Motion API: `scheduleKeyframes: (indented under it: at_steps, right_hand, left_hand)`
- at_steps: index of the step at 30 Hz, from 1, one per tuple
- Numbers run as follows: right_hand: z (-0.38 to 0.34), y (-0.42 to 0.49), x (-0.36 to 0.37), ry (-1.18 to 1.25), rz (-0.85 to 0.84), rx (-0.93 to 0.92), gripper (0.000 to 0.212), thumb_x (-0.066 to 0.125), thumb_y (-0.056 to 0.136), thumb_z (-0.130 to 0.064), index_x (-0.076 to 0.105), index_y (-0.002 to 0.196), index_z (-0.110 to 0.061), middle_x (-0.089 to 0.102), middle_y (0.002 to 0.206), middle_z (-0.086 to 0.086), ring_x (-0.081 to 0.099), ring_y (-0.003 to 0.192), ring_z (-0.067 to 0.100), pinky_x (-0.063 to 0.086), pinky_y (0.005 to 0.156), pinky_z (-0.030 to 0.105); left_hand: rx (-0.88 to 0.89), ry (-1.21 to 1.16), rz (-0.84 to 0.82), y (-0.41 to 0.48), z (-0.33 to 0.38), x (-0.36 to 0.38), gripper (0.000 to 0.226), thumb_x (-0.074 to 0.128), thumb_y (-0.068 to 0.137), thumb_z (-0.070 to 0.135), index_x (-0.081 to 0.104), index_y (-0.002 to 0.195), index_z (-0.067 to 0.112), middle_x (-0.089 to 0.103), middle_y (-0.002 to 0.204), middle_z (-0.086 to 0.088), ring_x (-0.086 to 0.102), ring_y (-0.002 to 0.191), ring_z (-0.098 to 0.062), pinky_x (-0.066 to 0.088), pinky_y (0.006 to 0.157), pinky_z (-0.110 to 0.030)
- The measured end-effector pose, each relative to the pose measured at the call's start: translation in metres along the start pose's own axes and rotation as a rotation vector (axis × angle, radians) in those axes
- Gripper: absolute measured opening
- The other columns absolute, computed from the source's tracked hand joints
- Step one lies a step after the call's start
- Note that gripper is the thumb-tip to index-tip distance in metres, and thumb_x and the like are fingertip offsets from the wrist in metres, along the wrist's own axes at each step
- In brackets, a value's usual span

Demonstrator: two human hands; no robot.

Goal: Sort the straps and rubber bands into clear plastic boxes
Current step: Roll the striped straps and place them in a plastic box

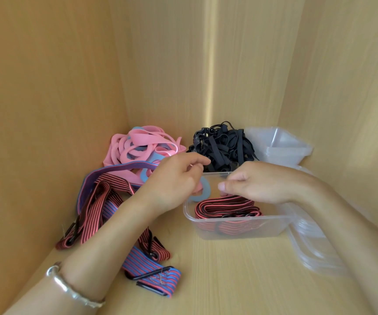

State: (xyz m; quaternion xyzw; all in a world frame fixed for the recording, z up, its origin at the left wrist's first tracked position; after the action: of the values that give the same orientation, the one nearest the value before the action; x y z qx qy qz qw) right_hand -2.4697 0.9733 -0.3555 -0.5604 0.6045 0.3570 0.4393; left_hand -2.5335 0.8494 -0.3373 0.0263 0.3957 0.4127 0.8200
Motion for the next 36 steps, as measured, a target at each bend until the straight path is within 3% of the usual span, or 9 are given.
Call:
scheduleKeyframes:
  at_steps: [2, 6, 10, 12, 15, 18, 23, 30, 36]
  right_hand:
    - [0.001, 0.001, -0.004, -0.004, 0.035, -0.014, 0.048, 0.048, 0.092, -0.054, 0.065, 0.091, -0.009, 0.067, 0.082, 0.012, 0.058, 0.073, 0.026, 0.050, 0.078, 0.043]
    - [-0.001, -0.001, -0.009, 0.009, 0.074, -0.045, 0.041, 0.055, 0.093, -0.045, 0.056, 0.066, -0.013, 0.041, 0.058, -0.003, 0.037, 0.057, 0.015, 0.031, 0.059, 0.032]
    - [-0.002, -0.001, -0.008, 0.006, 0.061, -0.053, 0.042, 0.056, 0.093, -0.043, 0.054, 0.059, -0.018, 0.037, 0.056, -0.006, 0.035, 0.056, 0.012, 0.029, 0.058, 0.031]
    - [-0.001, -0.001, -0.008, 0.010, 0.055, -0.049, 0.041, 0.056, 0.093, -0.044, 0.055, 0.059, -0.021, 0.039, 0.056, -0.007, 0.036, 0.056, 0.012, 0.031, 0.059, 0.031]
    - [0.000, 0.000, -0.008, 0.019, 0.057, -0.057, 0.037, 0.056, 0.092, -0.044, 0.060, 0.065, -0.019, 0.043, 0.058, -0.006, 0.038, 0.058, 0.012, 0.032, 0.061, 0.031]
    - [-0.002, 0.000, -0.008, 0.015, 0.066, -0.072, 0.035, 0.056, 0.093, -0.042, 0.062, 0.068, -0.018, 0.045, 0.058, -0.007, 0.039, 0.058, 0.011, 0.032, 0.060, 0.031]
    - [-0.007, -0.003, -0.006, 0.030, 0.036, -0.075, 0.028, 0.060, 0.087, -0.051, 0.071, 0.077, -0.027, 0.064, 0.068, -0.012, 0.056, 0.065, 0.009, 0.043, 0.067, 0.028]
    - [-0.010, -0.009, 0.006, 0.108, -0.186, -0.059, 0.065, 0.077, 0.049, -0.074, 0.070, 0.100, -0.035, 0.071, 0.092, -0.023, 0.066, 0.089, -0.003, 0.051, 0.094, 0.031]
    - [-0.011, -0.014, 0.011, 0.061, -0.250, -0.034, 0.068, 0.072, 0.047, -0.063, 0.065, 0.110, -0.039, 0.070, 0.099, -0.024, 0.066, 0.095, 0.000, 0.052, 0.095, 0.033]
  left_hand:
    - [0.015, 0.015, 0.030, 0.000, 0.001, -0.002, 0.027, 0.044, 0.098, 0.014, 0.066, 0.112, 0.022, 0.070, 0.086, -0.008, 0.055, 0.062, 0.009, 0.039, 0.059, -0.005]
    - [0.023, 0.057, 0.057, 0.001, -0.001, -0.004, 0.026, 0.046, 0.096, 0.014, 0.067, 0.110, 0.022, 0.069, 0.084, -0.010, 0.053, 0.065, -0.005, 0.039, 0.060, -0.012]
    - [0.005, 0.044, 0.100, -0.001, -0.002, -0.010, 0.026, 0.047, 0.095, 0.013, 0.068, 0.108, 0.022, 0.072, 0.095, -0.007, 0.063, 0.087, -0.017, 0.046, 0.081, -0.027]
    - [-0.008, 0.063, 0.080, -0.002, -0.002, -0.013, 0.027, 0.047, 0.095, 0.013, 0.068, 0.108, 0.022, 0.072, 0.098, -0.005, 0.062, 0.090, -0.016, 0.045, 0.080, -0.021]
    - [-0.012, 0.140, 0.014, -0.007, 0.001, -0.020, 0.027, 0.048, 0.095, 0.015, 0.069, 0.109, 0.021, 0.070, 0.097, 0.004, 0.059, 0.083, 0.000, 0.038, 0.067, -0.004]
    - [0.002, 0.176, -0.019, -0.021, 0.003, -0.032, 0.024, 0.049, 0.095, 0.015, 0.068, 0.106, 0.024, 0.063, 0.078, 0.015, 0.055, 0.067, 0.009, 0.039, 0.062, -0.007]
    - [0.006, 0.270, -0.047, -0.035, -0.005, -0.038, 0.027, 0.052, 0.094, 0.013, 0.068, 0.114, 0.022, 0.064, 0.106, 0.014, 0.057, 0.100, -0.003, 0.034, 0.076, 0.001]
    - [0.201, 0.249, -0.106, -0.037, 0.026, -0.027, 0.019, 0.061, 0.092, 0.024, 0.070, 0.109, 0.021, 0.065, 0.106, 0.012, 0.055, 0.096, 0.001, 0.040, 0.085, -0.014]
    - [0.166, 0.378, -0.300, -0.035, 0.033, -0.001, 0.024, 0.061, 0.091, 0.030, 0.066, 0.115, 0.030, 0.064, 0.116, 0.007, 0.055, 0.104, -0.003, 0.042, 0.089, -0.021]
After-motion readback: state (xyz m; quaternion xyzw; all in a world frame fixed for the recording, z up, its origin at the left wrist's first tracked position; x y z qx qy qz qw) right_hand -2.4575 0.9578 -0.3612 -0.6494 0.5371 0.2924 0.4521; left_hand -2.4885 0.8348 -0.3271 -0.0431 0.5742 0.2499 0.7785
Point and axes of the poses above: each hand's wrist, its own y-axis towards the middle knuckle, its own x-axis out of the palm, z = x × y, the point moved 8 cm from there along y, towards the middle knuckle
